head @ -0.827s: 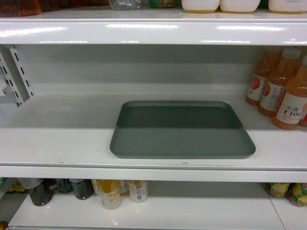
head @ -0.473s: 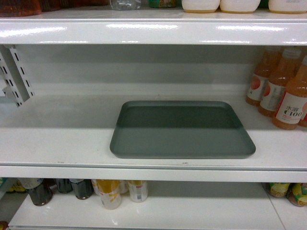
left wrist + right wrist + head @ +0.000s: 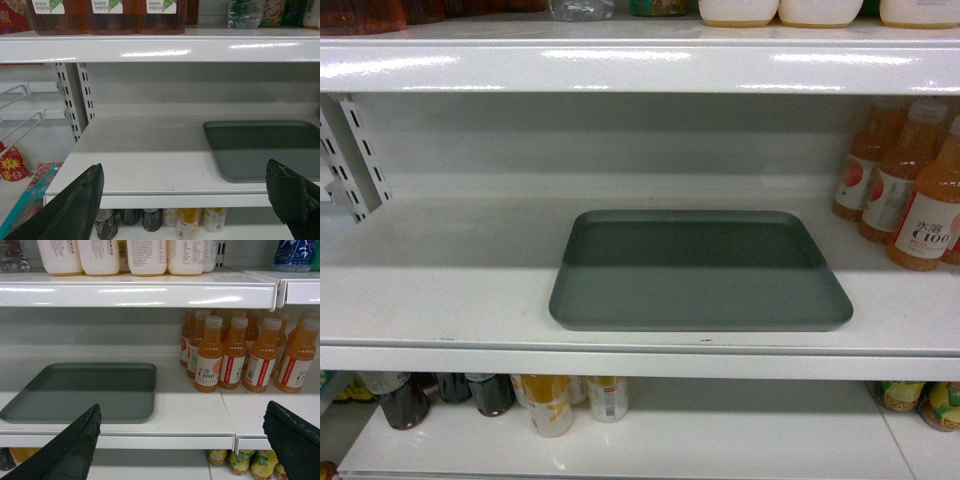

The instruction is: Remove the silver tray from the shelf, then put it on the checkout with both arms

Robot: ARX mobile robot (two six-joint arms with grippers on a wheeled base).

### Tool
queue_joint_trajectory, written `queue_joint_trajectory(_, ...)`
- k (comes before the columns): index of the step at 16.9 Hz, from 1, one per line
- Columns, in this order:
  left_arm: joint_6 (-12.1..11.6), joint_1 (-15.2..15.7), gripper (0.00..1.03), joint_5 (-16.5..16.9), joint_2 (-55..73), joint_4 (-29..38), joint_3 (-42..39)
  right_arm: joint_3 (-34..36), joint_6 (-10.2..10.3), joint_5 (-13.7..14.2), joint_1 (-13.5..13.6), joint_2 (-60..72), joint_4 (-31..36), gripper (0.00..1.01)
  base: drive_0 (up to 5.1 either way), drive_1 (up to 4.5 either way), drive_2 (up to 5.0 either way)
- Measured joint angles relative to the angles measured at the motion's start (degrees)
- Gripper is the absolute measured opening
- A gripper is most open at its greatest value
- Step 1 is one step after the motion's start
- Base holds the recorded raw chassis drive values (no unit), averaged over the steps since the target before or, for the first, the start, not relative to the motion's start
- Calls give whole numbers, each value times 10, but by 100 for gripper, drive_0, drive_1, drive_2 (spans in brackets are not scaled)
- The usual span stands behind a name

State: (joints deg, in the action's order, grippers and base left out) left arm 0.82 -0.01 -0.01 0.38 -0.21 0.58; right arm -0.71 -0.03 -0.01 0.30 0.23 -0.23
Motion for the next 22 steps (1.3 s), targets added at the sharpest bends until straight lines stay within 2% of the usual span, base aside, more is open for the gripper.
queue_joint_trajectory(13, 0, 0, 98, 0, 0, 0, 0, 0, 0, 0, 0, 0, 0, 98, 0, 0, 0)
queue_joint_trajectory(14, 2, -10, 98, -29, 10, -39, 9, -21, -24, -20, -3, 24, -71, 98, 0, 0, 0)
queue_joint_trajectory(15, 2, -60, 98, -138, 118, -101, 55, -44, -71, -25, 2, 131, -70, 98, 0, 0, 0)
queue_joint_trajectory(16, 3, -50, 98, -148, 231, -54, 72, -49, -101, -34, 13, 210, -19, 98, 0, 0, 0)
queue_joint_trajectory(17, 9, -35, 98, -118, 332, 2, 74, -61, -115, -40, 16, 294, 36, 98, 0, 0, 0)
queue_joint_trajectory(18, 17, -31, 98, -72, 455, 68, 92, -90, -115, -46, 15, 394, 77, 98, 0, 0, 0)
queue_joint_trajectory(19, 26, -31, 98, -41, 567, 125, 125, -124, -109, -54, 14, 491, 106, 98, 0, 0, 0)
queue_joint_trajectory(20, 39, -39, 98, -27, 678, 172, 162, -166, -89, -61, 12, 594, 136, 98, 0, 0, 0)
queue_joint_trajectory(21, 48, -46, 98, -12, 759, 205, 188, -200, -79, -60, 12, 667, 163, 98, 0, 0, 0)
queue_joint_trajectory(22, 50, -47, 98, -8, 779, 213, 195, -211, -77, -60, 11, 685, 165, 98, 0, 0, 0)
